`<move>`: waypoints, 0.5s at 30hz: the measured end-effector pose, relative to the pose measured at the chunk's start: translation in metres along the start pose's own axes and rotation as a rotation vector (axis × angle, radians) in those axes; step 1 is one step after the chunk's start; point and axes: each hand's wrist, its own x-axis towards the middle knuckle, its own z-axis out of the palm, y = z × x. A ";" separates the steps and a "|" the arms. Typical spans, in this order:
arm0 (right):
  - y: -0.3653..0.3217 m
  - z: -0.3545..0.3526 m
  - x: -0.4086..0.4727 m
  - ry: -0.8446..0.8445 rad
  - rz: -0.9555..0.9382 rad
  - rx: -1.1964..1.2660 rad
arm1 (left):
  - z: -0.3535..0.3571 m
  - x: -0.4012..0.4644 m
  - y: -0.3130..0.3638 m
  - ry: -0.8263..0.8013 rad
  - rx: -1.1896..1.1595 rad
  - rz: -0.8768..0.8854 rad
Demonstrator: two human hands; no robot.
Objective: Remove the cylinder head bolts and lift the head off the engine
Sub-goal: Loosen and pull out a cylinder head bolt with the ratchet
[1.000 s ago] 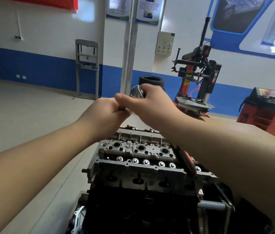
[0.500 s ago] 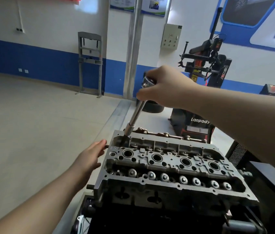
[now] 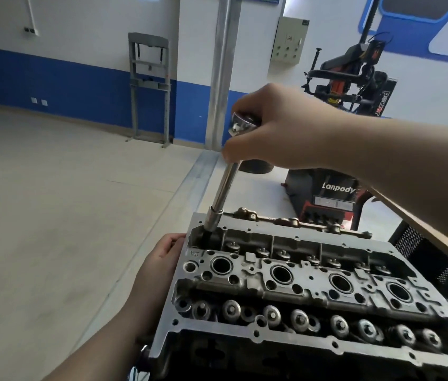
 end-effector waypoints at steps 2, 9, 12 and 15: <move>-0.003 -0.007 0.004 0.025 -0.005 0.007 | 0.001 -0.004 0.001 0.006 -0.003 0.021; -0.010 -0.014 0.007 0.050 -0.031 -0.013 | 0.004 -0.009 0.008 0.013 -0.050 -0.007; -0.011 -0.015 0.007 0.040 -0.025 -0.024 | 0.004 -0.011 0.009 -0.001 -0.100 0.004; -0.012 -0.016 0.007 0.033 -0.028 -0.024 | 0.004 -0.013 0.012 -0.025 -0.100 0.014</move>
